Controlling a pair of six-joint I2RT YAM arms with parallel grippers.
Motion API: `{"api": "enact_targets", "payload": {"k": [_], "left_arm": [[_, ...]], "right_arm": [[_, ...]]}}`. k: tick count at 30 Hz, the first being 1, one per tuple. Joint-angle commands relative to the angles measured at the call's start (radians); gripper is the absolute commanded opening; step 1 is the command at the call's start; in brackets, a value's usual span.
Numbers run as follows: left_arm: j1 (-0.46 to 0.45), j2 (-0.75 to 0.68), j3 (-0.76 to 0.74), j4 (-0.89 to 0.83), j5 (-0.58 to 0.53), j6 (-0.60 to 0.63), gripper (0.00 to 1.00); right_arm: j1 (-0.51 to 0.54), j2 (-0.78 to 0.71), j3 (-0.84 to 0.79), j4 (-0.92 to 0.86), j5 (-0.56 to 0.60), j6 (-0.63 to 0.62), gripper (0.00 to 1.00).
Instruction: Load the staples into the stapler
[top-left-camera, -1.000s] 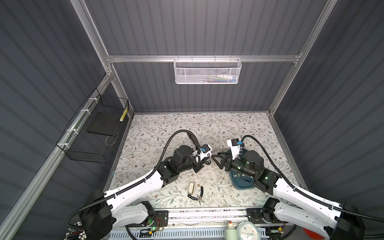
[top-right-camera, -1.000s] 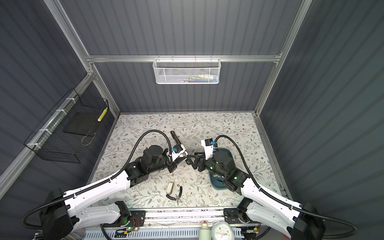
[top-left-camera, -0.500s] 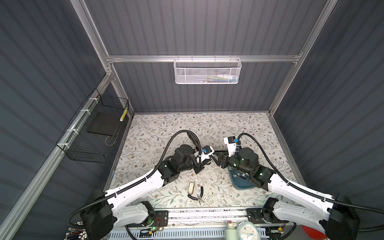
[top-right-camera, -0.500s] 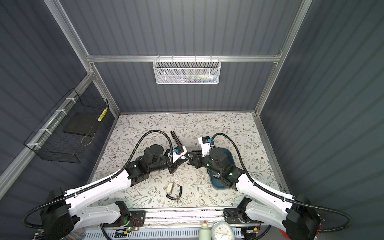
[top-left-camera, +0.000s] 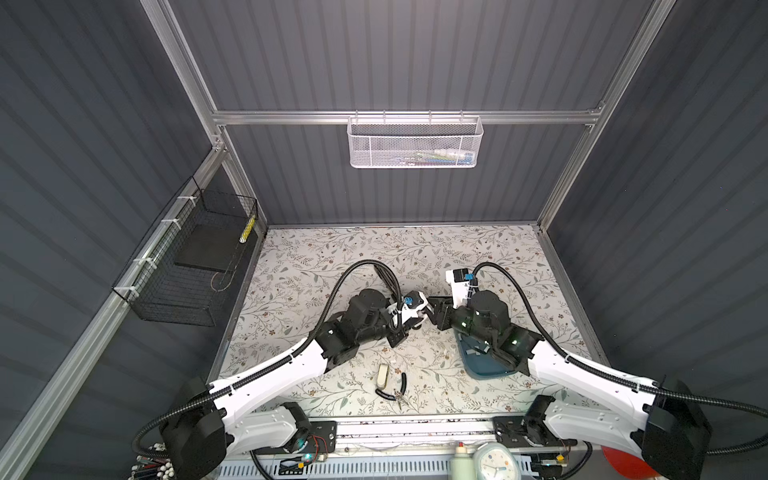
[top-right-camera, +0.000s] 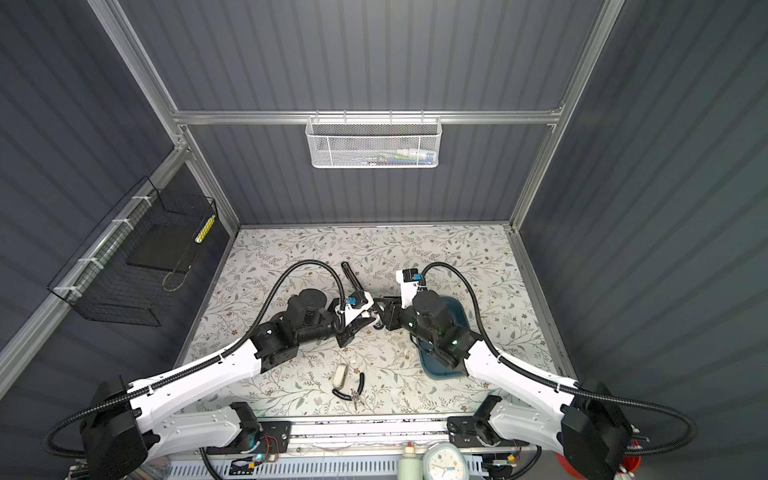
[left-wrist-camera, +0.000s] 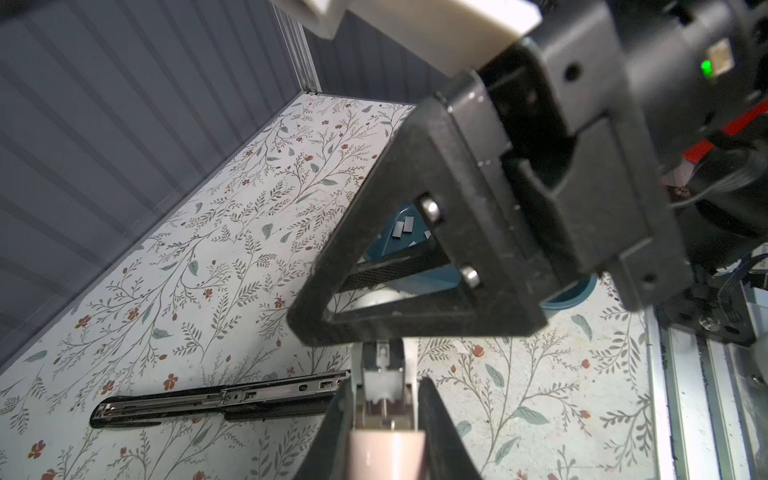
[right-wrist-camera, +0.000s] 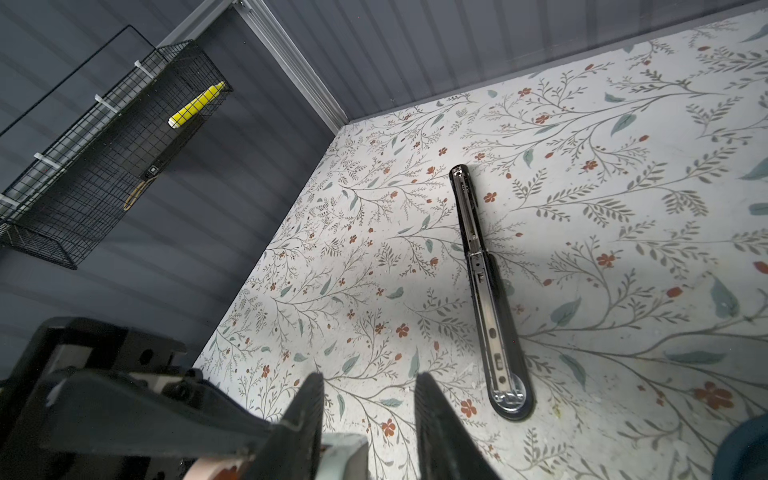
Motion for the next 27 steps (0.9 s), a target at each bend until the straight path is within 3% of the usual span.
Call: {"api": "enact_targets", "payload": {"k": [1, 18, 27], "left_arm": [[0.001, -0.038, 0.002, 0.035, -0.019, 0.005, 0.0], [0.0, -0.158, -0.092, 0.134, -0.076, -0.013, 0.0], [0.0, -0.178, -0.12, 0.165, -0.118, -0.021, 0.0]], "right_arm": [[0.0, 0.004, 0.019, -0.024, 0.028, -0.002, 0.39], [0.0, 0.117, 0.079, -0.084, 0.038, -0.086, 0.48], [0.001, 0.199, 0.125, -0.077, -0.057, -0.15, 0.52]]}}
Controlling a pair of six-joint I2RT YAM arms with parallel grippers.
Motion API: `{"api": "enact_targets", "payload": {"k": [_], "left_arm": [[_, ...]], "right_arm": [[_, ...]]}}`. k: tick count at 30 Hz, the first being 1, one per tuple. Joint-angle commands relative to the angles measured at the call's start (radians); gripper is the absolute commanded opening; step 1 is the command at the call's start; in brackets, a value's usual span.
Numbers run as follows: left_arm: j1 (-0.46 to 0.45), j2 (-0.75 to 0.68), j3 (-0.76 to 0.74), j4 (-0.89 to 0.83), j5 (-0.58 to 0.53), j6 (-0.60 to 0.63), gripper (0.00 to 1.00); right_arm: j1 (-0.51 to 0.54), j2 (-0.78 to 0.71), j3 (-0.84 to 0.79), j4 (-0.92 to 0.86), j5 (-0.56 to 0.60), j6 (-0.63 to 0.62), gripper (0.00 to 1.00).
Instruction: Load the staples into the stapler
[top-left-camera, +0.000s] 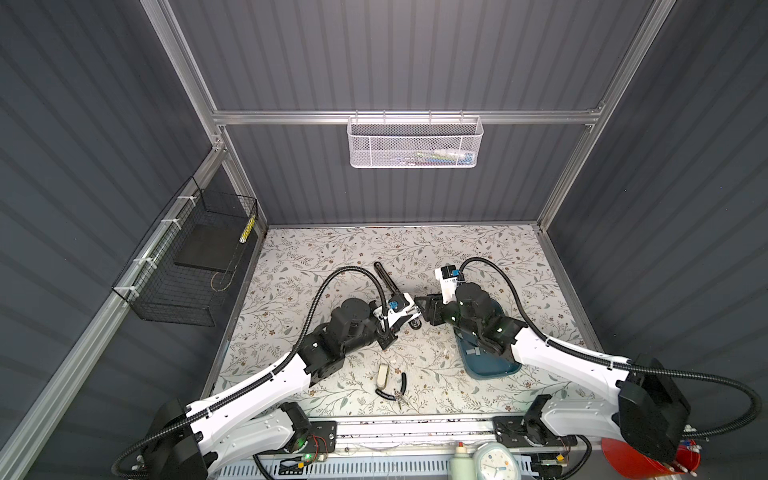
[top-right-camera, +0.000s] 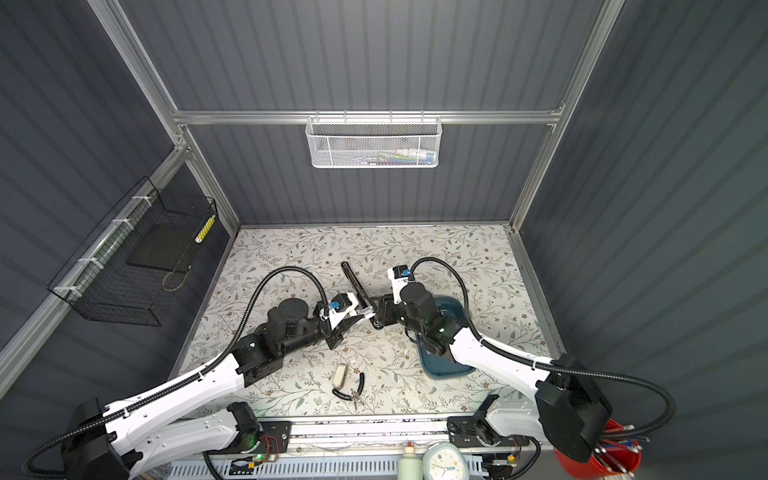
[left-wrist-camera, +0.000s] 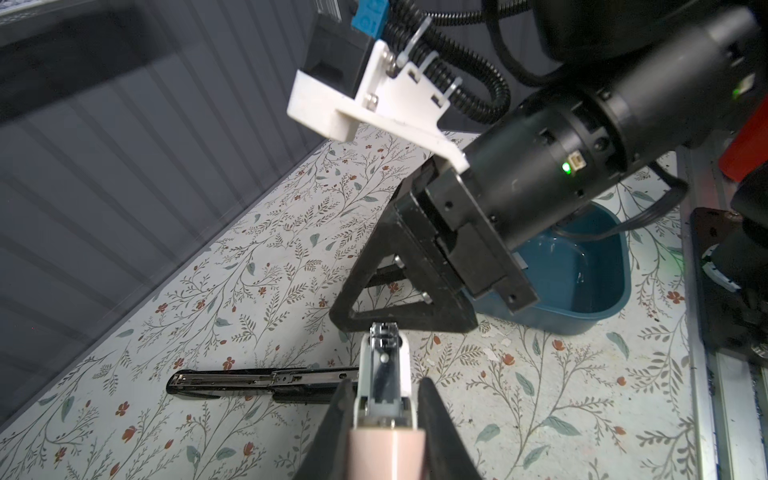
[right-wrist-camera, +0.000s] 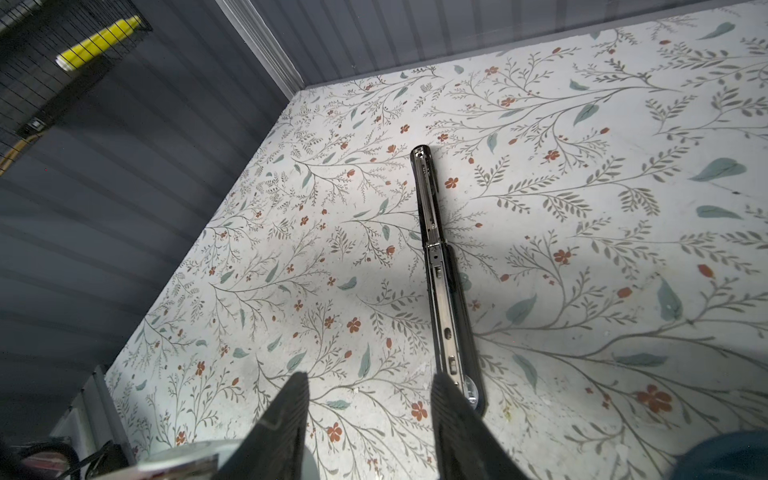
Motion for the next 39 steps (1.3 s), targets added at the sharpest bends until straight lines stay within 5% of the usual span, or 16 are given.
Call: {"api": "enact_targets", "payload": {"k": [1, 11, 20, 24, 31, 39], "left_arm": [[-0.001, -0.021, -0.011, 0.095, -0.019, -0.016, 0.0], [0.002, -0.024, -0.019, 0.103, -0.04, -0.018, 0.0], [0.001, -0.008, 0.008, 0.054, 0.027, 0.027, 0.0], [0.002, 0.023, 0.039, 0.013, 0.061, 0.037, 0.0], [0.001, 0.068, 0.083, -0.034, 0.188, 0.068, 0.0], [0.001, 0.11, 0.128, -0.092, 0.344, 0.103, 0.0]], "right_arm": [[0.014, 0.034, 0.045, -0.017, -0.081, -0.049, 0.52], [0.014, 0.04, 0.029, 0.017, -0.095, -0.103, 0.56], [0.008, -0.156, -0.104, -0.008, 0.159, -0.199, 0.52], [0.008, -0.293, -0.194, 0.026, 0.176, -0.277, 0.52], [0.01, -0.597, -0.453, 0.24, -0.044, -0.476, 0.59], [0.01, -0.682, -0.424, 0.08, -0.349, -0.513, 0.69]]}}
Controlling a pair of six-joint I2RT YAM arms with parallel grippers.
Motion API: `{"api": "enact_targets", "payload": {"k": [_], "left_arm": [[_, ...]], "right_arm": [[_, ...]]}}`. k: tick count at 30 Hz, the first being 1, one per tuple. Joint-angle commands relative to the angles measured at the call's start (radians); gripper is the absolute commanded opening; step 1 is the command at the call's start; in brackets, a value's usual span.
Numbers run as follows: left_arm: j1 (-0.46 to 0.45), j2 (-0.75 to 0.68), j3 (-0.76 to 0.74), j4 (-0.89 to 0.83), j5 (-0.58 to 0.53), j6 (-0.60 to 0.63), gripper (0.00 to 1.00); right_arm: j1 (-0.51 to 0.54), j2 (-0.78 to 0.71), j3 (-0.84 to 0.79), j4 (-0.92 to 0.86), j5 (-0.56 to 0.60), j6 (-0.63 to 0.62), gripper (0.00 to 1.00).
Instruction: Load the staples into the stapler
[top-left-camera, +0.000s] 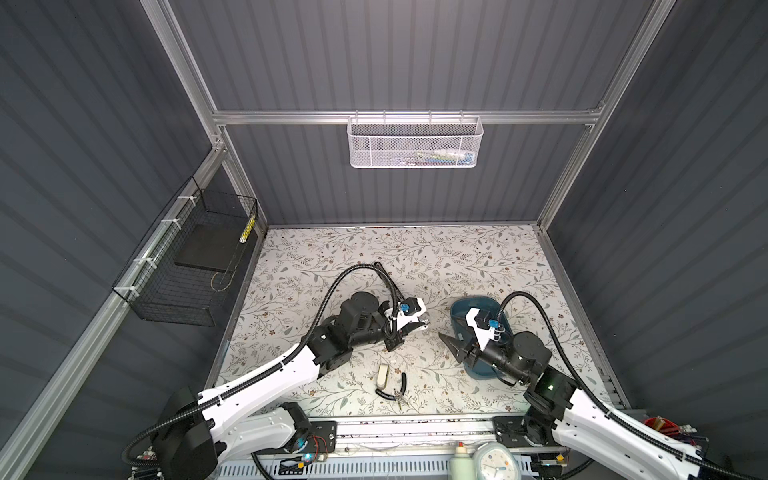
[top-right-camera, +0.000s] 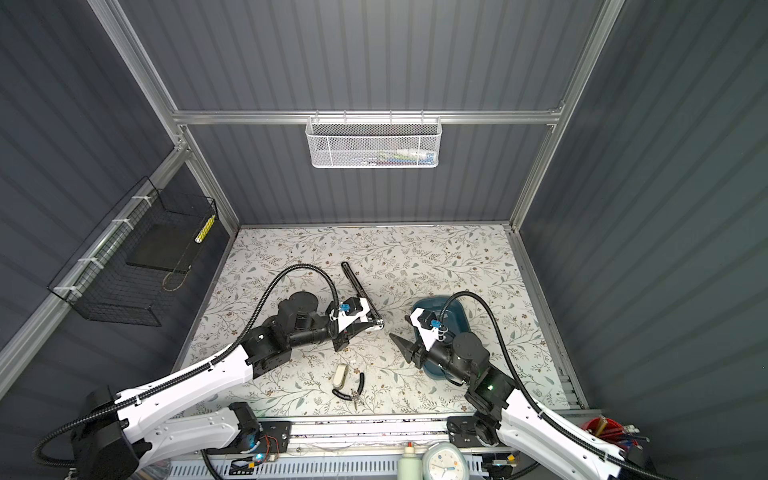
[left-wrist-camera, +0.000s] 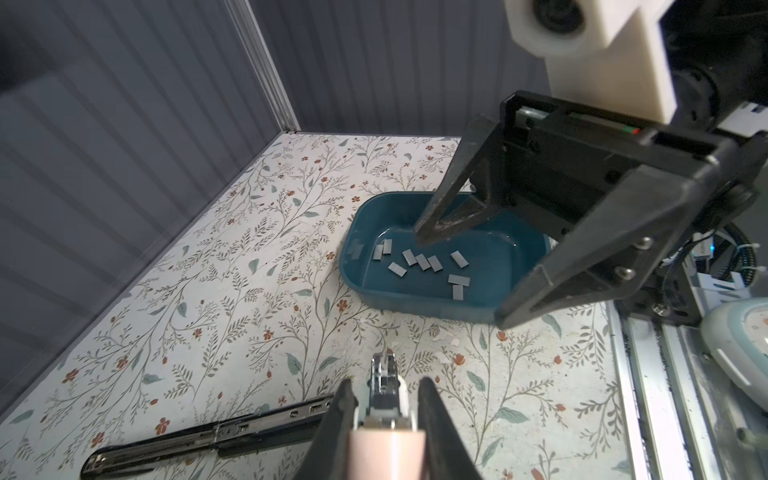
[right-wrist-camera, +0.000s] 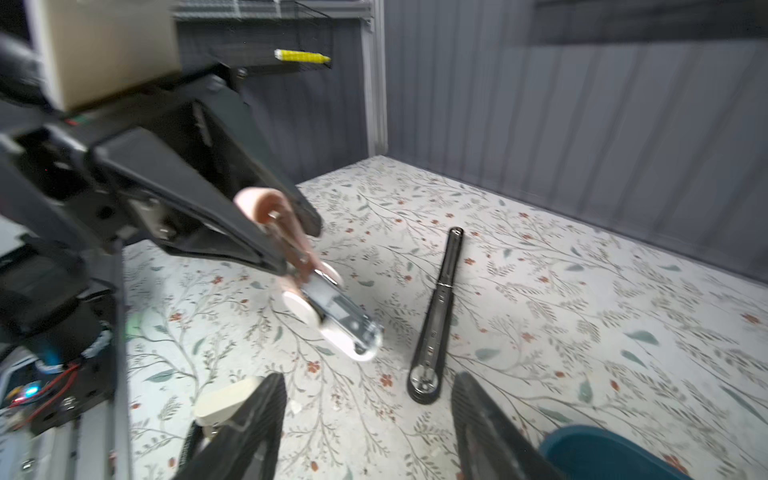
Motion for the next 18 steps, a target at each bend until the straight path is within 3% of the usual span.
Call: {"api": "enact_targets", "payload": {"k": [1, 4, 9, 14, 18], "left_arm": [[0.001, 0.013, 0.051, -0.036, 0.132, 0.038, 0.0], [0.001, 0.031, 0.069, -0.058, 0.195, 0.05, 0.0], [0.001, 0.072, 0.103, -0.102, 0.239, 0.065, 0.0], [0.001, 0.083, 0.113, -0.115, 0.26, 0.072, 0.0], [0.001, 0.072, 0.107, -0.109, 0.286, 0.077, 0.0]], "right_arm": [[0.004, 0.041, 0.05, -0.045, -0.183, -0.036, 0.71], [0.005, 0.139, 0.095, -0.045, -0.233, -0.031, 0.76], [0.01, 0.286, 0.16, -0.034, -0.268, -0.025, 0.76], [0.01, 0.31, 0.15, -0.008, -0.274, -0.041, 0.75], [0.01, 0.298, 0.144, -0.017, -0.299, -0.054, 0.64]]}}
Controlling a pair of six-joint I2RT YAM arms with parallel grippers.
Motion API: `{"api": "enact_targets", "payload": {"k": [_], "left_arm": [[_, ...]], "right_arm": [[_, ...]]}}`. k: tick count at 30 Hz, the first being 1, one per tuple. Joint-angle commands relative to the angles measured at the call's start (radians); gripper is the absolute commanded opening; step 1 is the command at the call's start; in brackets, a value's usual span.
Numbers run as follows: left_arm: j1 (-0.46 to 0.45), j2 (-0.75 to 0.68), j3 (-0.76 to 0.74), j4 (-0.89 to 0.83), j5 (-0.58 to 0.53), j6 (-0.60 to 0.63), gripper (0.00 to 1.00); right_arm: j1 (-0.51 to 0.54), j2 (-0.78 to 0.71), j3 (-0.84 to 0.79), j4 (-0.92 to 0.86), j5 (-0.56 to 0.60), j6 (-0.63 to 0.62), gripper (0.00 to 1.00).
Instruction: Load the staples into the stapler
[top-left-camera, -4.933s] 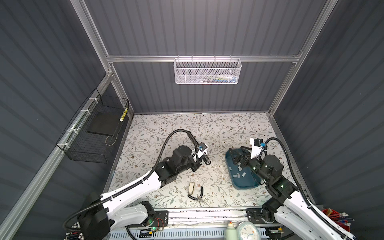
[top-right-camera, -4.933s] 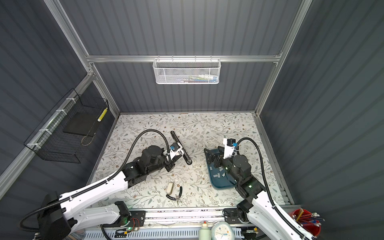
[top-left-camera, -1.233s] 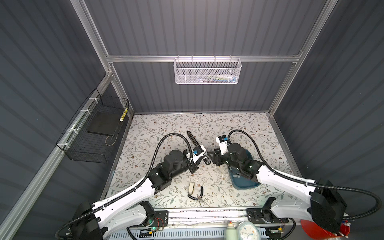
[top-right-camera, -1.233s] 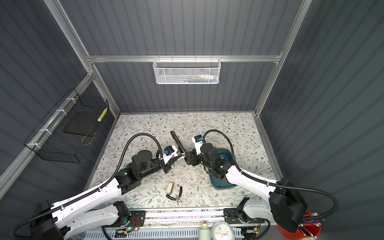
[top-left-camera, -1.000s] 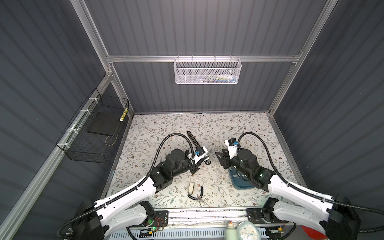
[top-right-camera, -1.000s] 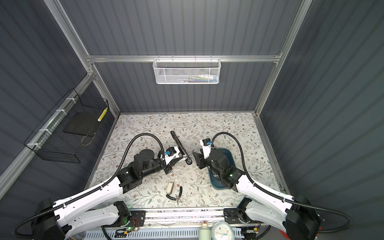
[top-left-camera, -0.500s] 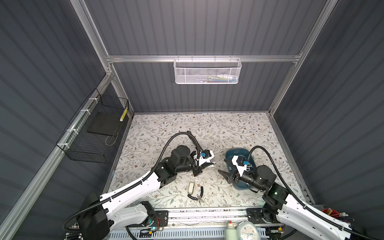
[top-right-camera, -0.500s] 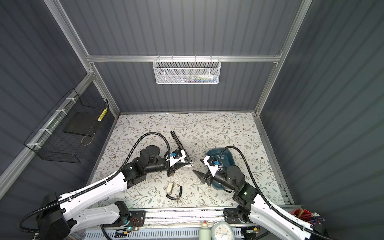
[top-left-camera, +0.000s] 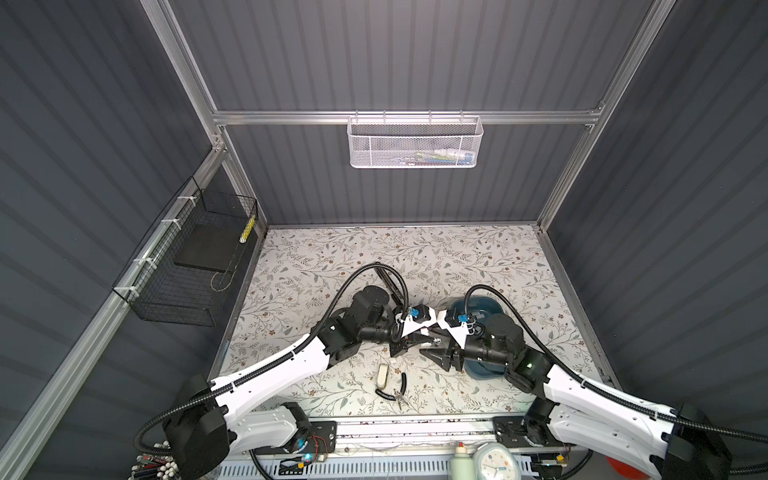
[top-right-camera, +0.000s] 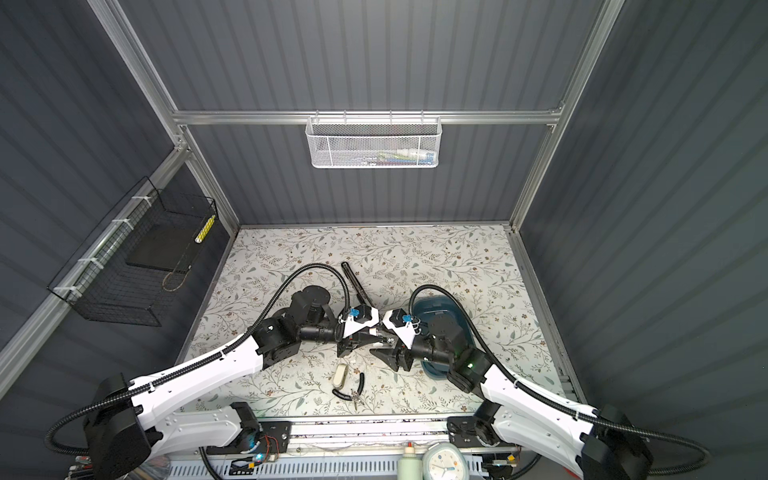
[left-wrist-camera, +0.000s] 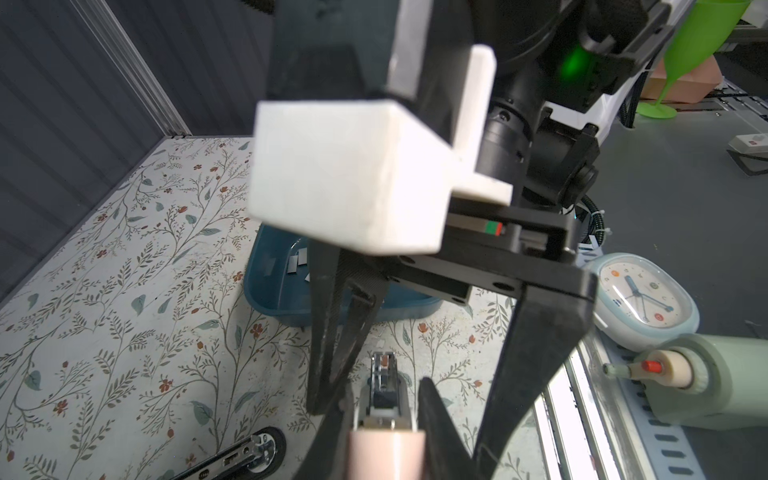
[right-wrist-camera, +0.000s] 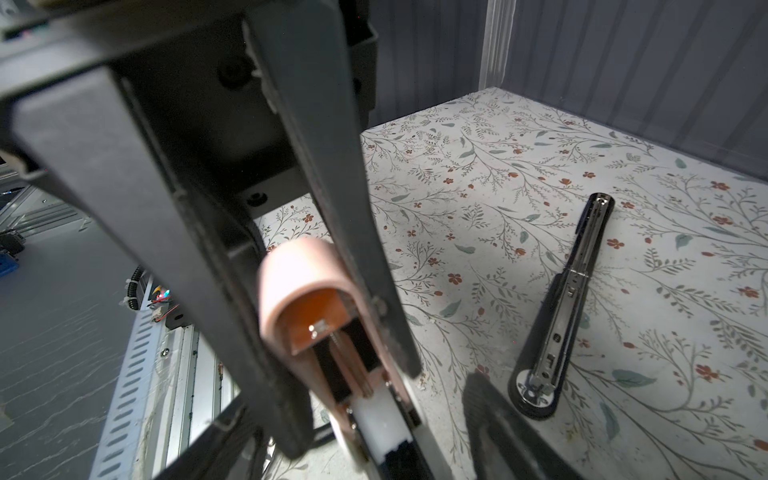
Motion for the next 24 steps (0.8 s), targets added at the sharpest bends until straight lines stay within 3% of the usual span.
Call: {"api": "enact_targets", "payload": {"k": [1, 15, 24], "left_arm": [[0.001, -0.013, 0.028, -0.006, 0.062, 0.023, 0.0], [0.001, -0.041, 0.019, 0.0, 0.083, 0.029, 0.0], [0.001, -0.054, 0.007, 0.015, 0.066, 0.02, 0.0]], "right_arm": [[0.004, -0.019, 0.002, 0.016, -0.047, -0.025, 0.61], [0.004, 0.017, 0.007, 0.017, -0.068, -0.045, 0.52], [0.005, -0.002, -0.009, 0.022, -0.049, -0.056, 0.28]]}}
